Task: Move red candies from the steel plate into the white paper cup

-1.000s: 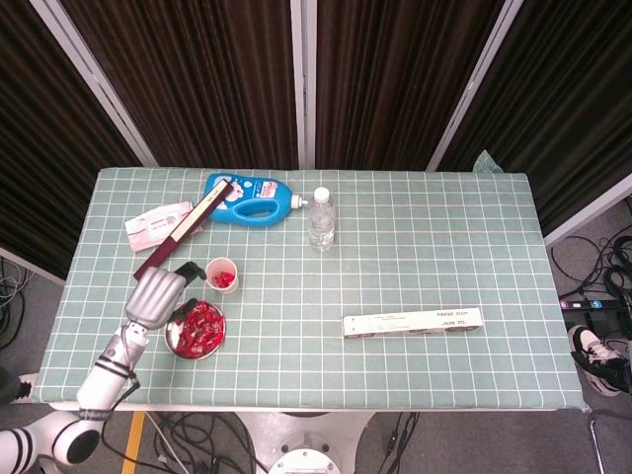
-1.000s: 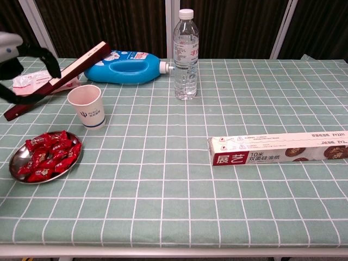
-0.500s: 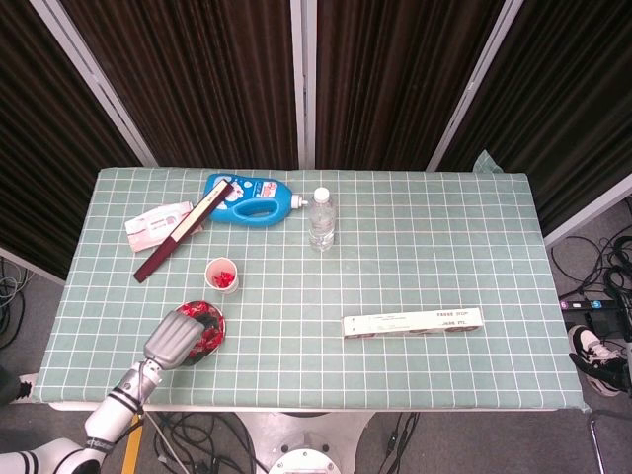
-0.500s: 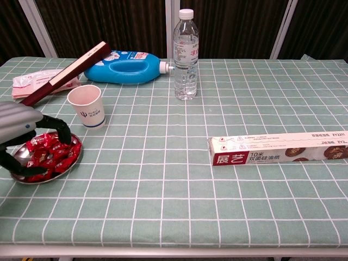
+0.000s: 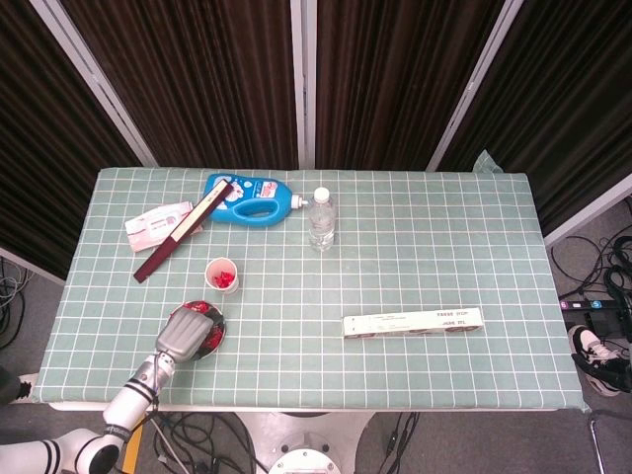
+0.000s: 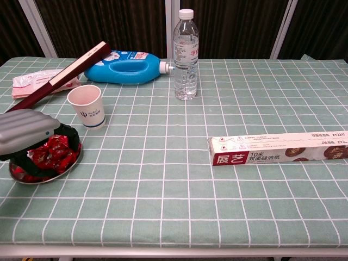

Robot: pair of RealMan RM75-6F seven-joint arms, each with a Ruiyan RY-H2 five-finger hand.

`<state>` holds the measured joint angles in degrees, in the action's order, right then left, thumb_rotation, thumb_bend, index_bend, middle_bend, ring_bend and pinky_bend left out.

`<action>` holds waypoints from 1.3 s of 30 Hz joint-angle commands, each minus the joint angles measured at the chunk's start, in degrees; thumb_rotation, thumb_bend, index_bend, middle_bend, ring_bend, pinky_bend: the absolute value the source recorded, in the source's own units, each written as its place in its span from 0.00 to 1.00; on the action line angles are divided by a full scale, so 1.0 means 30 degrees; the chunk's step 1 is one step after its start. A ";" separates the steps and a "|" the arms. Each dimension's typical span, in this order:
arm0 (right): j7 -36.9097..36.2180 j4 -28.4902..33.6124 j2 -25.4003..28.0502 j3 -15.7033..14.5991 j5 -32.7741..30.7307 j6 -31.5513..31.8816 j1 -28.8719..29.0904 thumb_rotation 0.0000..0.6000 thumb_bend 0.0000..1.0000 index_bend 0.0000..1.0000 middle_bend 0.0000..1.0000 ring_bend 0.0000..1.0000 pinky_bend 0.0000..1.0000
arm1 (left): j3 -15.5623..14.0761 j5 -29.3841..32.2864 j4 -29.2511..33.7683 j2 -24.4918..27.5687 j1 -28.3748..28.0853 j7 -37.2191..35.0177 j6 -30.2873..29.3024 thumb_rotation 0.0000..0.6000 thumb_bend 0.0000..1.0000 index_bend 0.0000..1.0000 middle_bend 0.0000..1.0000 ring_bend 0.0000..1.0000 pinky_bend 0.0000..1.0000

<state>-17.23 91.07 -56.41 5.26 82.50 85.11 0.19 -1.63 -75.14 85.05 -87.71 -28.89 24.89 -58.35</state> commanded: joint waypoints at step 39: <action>-0.0115 0.0094 0.0110 -0.0011 0.0012 0.0207 -0.0146 1.00 0.03 0.00 0.13 0.00 0.34 | 0.2139 -0.1422 0.0214 0.1961 -0.1390 -0.4757 0.0134 1.00 0.54 0.74 0.79 0.96 1.00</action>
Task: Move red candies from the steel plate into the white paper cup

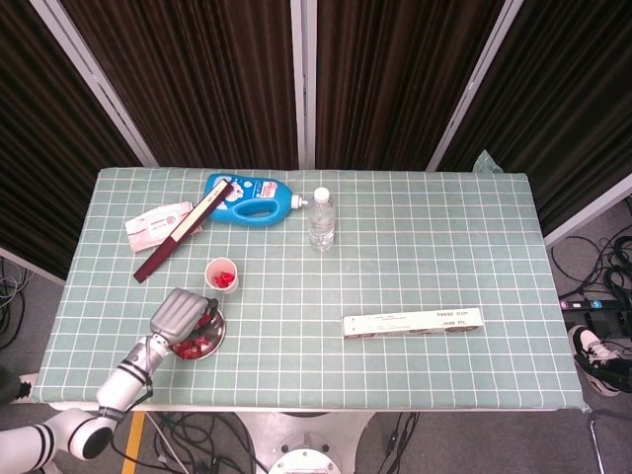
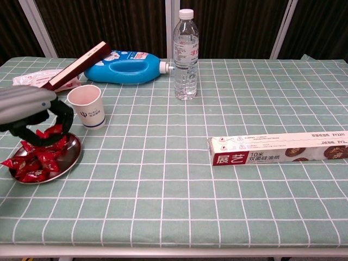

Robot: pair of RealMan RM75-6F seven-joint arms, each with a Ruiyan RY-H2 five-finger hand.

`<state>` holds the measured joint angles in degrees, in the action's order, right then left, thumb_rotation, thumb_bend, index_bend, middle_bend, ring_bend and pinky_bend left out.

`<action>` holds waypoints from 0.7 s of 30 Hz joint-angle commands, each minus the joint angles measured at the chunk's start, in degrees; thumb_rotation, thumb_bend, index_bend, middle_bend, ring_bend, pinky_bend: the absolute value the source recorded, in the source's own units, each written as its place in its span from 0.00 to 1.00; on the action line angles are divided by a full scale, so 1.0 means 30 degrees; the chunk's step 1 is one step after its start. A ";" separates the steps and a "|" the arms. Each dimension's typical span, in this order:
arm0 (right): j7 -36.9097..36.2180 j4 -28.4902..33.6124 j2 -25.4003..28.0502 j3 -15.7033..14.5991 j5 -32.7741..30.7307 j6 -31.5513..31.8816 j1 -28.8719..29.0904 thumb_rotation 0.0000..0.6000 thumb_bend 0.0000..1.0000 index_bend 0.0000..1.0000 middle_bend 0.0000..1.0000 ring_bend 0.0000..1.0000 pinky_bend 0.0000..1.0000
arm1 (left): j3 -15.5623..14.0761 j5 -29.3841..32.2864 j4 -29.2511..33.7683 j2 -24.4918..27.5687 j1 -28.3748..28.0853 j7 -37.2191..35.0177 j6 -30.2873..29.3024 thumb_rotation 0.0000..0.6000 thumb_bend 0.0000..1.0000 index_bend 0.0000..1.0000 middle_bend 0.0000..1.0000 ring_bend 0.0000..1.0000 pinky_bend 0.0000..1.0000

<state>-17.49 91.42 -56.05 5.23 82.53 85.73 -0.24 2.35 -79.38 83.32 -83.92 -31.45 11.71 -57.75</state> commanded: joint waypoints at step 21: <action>-0.0244 -0.0317 -0.0058 0.0065 -0.0366 -0.0174 -0.0089 1.00 0.03 0.00 0.13 0.00 0.34 | 0.2680 0.3504 -0.1222 -0.0787 -0.3443 0.2425 0.1712 1.00 0.35 0.49 0.52 0.93 1.00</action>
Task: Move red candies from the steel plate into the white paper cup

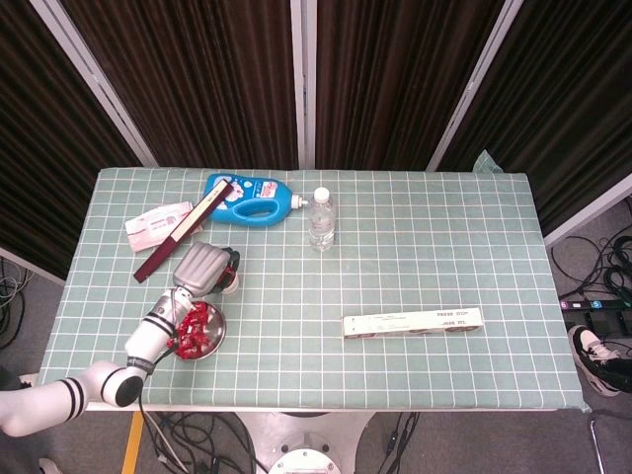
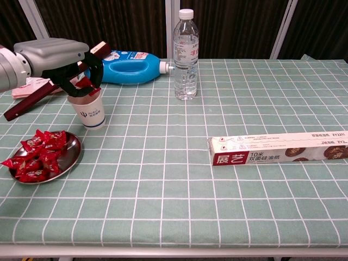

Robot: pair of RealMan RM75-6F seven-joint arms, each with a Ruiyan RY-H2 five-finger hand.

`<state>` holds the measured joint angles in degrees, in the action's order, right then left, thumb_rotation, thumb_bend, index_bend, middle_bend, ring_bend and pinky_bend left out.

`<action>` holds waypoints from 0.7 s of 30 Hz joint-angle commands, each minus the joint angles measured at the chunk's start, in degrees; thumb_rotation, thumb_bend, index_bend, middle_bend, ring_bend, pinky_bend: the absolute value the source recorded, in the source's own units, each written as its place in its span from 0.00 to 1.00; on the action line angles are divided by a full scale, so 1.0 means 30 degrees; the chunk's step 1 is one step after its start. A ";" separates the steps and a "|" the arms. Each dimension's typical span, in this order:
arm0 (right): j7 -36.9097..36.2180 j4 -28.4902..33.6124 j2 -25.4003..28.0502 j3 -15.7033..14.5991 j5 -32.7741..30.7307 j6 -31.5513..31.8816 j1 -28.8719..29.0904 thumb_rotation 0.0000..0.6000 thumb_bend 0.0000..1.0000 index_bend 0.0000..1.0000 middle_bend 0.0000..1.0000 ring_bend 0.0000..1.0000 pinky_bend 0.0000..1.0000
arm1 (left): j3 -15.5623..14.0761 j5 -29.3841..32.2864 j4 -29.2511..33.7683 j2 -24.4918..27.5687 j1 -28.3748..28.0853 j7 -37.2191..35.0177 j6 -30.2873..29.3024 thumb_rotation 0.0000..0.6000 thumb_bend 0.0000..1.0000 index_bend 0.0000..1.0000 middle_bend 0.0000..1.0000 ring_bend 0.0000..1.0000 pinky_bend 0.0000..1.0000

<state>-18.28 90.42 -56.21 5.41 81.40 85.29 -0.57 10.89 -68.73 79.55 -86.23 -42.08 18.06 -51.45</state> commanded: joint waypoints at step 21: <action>0.0383 0.0382 0.0048 0.0014 0.0445 -0.0117 0.0308 1.00 0.03 0.00 0.13 0.00 0.35 | -0.4362 -0.1356 0.5033 0.2900 0.4059 0.2523 -0.3563 1.00 0.27 0.43 0.45 0.92 1.00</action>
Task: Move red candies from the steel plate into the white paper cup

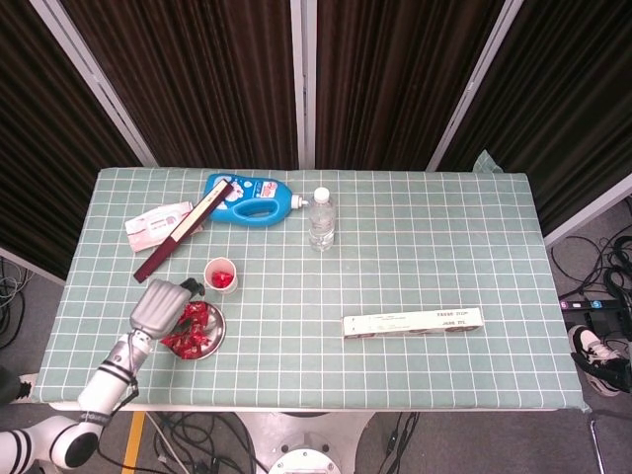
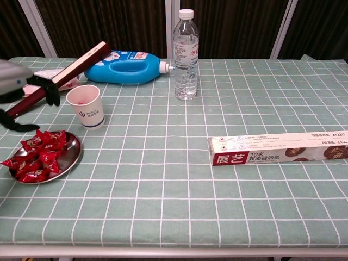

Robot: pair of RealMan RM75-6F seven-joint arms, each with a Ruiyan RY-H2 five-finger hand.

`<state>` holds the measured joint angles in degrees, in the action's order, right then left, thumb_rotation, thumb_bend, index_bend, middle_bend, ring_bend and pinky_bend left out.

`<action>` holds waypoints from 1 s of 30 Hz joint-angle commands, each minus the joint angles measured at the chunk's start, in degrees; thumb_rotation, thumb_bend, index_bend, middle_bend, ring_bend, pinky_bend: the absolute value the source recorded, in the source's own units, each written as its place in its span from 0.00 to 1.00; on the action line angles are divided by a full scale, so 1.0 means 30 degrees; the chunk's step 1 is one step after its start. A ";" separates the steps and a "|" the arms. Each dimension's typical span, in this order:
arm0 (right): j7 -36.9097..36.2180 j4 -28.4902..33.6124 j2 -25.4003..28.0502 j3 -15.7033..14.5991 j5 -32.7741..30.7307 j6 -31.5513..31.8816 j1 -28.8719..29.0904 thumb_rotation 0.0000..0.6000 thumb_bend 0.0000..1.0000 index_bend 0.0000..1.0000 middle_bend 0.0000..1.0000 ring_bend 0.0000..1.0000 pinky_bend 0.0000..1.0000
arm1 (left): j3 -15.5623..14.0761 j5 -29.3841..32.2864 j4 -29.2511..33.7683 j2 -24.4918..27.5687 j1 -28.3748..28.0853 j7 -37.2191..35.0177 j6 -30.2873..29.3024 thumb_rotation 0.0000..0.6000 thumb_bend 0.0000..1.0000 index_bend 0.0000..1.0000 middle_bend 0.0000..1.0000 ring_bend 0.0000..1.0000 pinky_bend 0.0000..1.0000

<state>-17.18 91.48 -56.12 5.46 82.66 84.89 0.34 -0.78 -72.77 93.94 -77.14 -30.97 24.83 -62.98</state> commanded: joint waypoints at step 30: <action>0.0131 0.0294 0.0173 -0.0103 0.0051 0.0235 -0.0137 1.00 0.03 0.00 0.13 0.00 0.35 | -0.0310 0.2418 -0.1836 -0.2977 0.0448 0.1518 0.1823 1.00 0.33 0.53 0.54 0.92 1.00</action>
<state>-16.79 92.36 -55.60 5.15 82.81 85.60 -0.08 -1.74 -65.52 88.72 -85.89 -29.62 29.47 -57.58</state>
